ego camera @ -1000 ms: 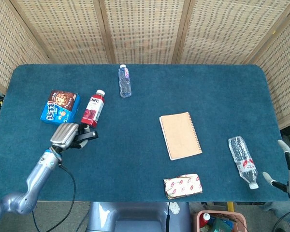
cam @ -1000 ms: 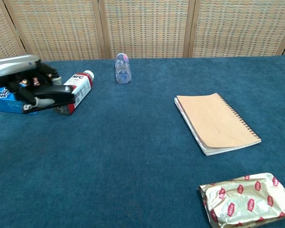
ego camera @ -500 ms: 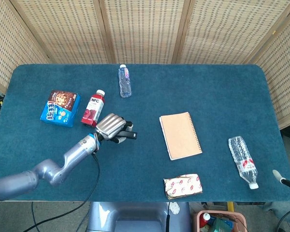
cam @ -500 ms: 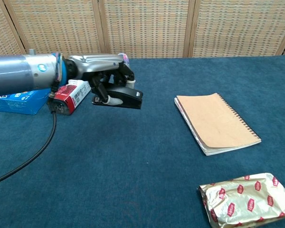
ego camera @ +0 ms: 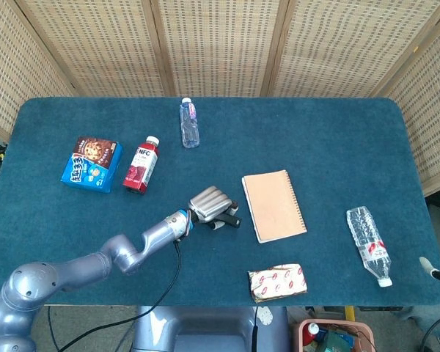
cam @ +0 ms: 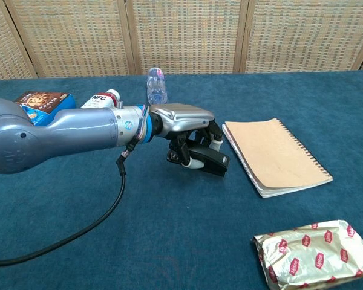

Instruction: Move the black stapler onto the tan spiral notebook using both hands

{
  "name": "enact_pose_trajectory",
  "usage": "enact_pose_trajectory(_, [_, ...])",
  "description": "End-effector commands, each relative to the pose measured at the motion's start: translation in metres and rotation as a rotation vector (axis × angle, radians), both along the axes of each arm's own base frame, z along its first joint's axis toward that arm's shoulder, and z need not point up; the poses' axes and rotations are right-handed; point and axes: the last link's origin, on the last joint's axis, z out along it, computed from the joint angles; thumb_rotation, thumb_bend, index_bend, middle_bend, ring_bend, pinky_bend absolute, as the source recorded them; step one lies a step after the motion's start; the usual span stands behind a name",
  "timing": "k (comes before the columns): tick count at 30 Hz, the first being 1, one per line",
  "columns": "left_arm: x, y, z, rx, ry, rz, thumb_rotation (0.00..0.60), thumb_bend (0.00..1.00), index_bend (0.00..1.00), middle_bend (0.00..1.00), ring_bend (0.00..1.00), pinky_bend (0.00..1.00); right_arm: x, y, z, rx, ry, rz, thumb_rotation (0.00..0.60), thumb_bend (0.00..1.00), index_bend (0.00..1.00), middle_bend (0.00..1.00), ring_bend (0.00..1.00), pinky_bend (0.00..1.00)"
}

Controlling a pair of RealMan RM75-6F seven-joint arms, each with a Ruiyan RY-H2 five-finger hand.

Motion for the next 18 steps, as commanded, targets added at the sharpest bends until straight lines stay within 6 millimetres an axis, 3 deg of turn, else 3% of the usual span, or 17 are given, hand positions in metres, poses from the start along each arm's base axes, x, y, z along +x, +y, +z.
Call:
enact_pose_trajectory(1, [0.0, -0.003, -0.011, -0.017, -0.006, 0.012, 0.6, 0.45, 0.55, 0.54, 0.47, 0.57, 0.0, 0.0, 0.001, -0.001, -0.001, 0.001, 0.6, 0.0, 0.0, 0.0, 0.0, 0.0])
enact_pose_trajectory(3, [-0.004, -0.003, -0.013, -0.028, 0.005, 0.032, 0.6, 0.23, 0.32, 0.31, 0.33, 0.43, 0.0, 0.0, 0.002, -0.003, -0.003, 0.002, 0.6, 0.0, 0.0, 0.0, 0.0, 0.0])
enact_pose_trajectory(6, [-0.005, -0.004, -0.014, -0.053, -0.009, 0.07, 0.6, 0.03, 0.05, 0.07, 0.11, 0.25, 0.0, 0.0, 0.002, -0.004, -0.005, 0.005, 0.6, 0.0, 0.0, 0.0, 0.0, 0.0])
enact_pose_trajectory(10, [0.0, -0.005, -0.005, -0.061, -0.063, 0.079, 0.6, 0.0, 0.0, 0.0, 0.01, 0.13, 0.0, 0.001, 0.003, -0.007, -0.007, 0.008, 0.6, 0.0, 0.0, 0.0, 0.0, 0.0])
enact_pose_trajectory(18, [0.012, 0.0, 0.051, -0.003, -0.215, 0.029, 0.6, 0.0, 0.0, 0.0, 0.0, 0.0, 0.003, 0.002, 0.002, -0.002, -0.006, 0.019, 0.6, 0.0, 0.0, 0.0, 0.0, 0.0])
